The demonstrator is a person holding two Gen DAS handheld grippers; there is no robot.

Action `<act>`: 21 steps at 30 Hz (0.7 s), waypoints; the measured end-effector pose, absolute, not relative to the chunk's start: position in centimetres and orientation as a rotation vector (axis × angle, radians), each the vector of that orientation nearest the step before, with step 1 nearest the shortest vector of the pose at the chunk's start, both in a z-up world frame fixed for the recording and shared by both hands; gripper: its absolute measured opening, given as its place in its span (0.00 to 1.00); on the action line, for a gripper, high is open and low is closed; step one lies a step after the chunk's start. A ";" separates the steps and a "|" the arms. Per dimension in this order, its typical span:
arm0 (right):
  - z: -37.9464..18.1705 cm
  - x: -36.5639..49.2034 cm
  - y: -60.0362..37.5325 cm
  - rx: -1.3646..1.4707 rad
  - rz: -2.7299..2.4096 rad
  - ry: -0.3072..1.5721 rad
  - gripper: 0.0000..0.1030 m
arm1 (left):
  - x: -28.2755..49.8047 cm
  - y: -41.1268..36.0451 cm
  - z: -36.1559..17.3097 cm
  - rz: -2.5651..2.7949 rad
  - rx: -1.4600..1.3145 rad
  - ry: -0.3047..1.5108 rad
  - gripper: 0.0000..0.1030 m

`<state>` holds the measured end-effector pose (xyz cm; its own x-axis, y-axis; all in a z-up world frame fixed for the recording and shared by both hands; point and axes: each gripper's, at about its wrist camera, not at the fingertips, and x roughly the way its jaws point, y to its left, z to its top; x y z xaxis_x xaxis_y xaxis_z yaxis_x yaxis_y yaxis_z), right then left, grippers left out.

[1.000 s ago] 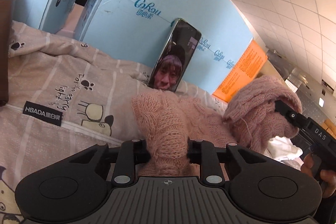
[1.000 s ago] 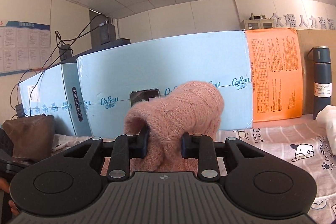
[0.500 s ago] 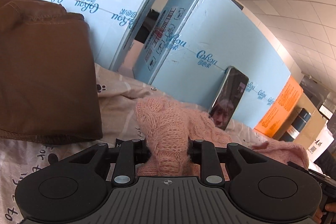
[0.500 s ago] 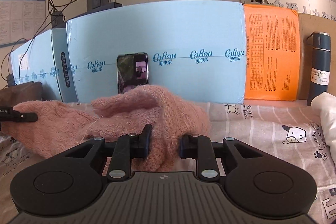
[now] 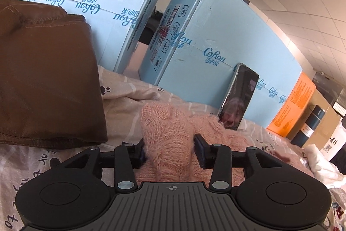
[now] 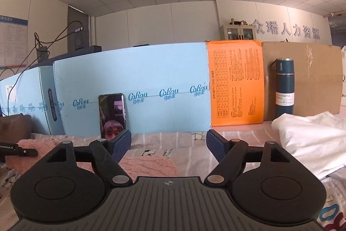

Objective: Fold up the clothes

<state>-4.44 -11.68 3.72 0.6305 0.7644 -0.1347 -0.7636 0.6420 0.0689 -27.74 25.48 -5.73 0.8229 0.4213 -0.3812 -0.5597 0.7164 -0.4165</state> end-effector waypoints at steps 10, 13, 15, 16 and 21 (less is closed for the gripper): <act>14.1 -6.8 -21.3 -0.178 0.723 -0.164 0.89 | -27.8 25.0 -5.7 0.577 -0.514 0.277 0.70; 16.6 -6.3 -23.7 -0.100 0.703 -0.242 0.91 | -27.8 25.1 -5.7 0.580 -0.515 0.277 0.72; 17.8 -5.3 -25.4 0.003 0.697 -0.241 0.92 | -27.7 25.1 -5.8 0.582 -0.516 0.281 0.73; 18.3 -4.7 -26.1 0.051 0.702 -0.231 0.93 | -27.7 25.1 -5.8 0.582 -0.516 0.283 0.73; 17.9 -2.8 -24.5 -0.022 0.730 -0.148 0.98 | -27.5 25.0 -5.9 0.587 -0.512 0.300 0.79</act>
